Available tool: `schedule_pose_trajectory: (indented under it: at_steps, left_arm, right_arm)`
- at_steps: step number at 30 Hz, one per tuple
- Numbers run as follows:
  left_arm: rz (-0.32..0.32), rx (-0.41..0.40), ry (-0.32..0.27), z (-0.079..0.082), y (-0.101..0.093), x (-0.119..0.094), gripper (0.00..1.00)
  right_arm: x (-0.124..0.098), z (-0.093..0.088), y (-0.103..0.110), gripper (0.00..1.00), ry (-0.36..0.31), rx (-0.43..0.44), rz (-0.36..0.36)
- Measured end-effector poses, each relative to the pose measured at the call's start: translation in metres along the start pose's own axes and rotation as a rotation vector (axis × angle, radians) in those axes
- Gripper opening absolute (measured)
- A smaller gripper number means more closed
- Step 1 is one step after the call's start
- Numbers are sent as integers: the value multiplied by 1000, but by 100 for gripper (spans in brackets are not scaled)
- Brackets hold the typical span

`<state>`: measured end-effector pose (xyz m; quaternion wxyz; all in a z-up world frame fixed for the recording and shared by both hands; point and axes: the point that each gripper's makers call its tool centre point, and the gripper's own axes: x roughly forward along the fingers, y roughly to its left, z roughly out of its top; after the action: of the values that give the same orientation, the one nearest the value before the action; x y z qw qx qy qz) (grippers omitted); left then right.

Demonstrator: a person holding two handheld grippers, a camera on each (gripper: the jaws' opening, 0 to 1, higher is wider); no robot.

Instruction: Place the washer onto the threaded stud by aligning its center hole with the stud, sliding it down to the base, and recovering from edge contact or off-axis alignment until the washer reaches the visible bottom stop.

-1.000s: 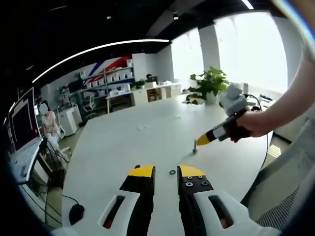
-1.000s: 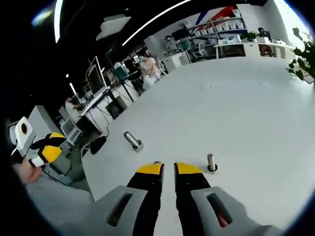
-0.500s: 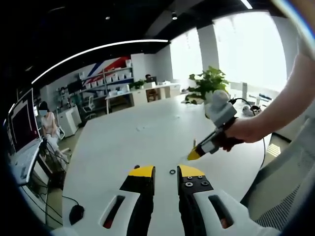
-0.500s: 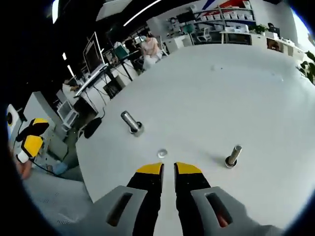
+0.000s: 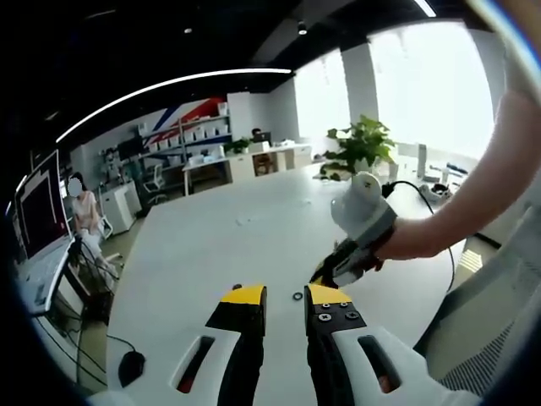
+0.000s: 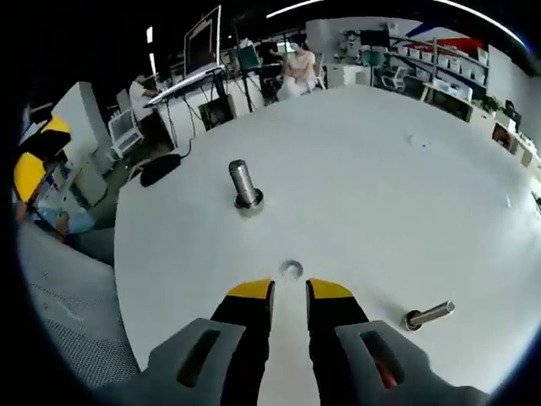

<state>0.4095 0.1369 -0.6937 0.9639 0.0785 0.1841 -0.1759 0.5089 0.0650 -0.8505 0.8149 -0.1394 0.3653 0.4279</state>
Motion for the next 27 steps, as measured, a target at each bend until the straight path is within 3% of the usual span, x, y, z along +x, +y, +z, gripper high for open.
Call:
schedule_pose_trajectory:
  at_steps: [4,27]
  left_arm:
    - [-1,-4,-1,0,0,0,16]
    - [-18,-9,-1,0,-3,1,16]
  right_arm:
    - [5,-1,0,19,-7,41,-2]
    - [26,-3,-6,23,1,-31,-40]
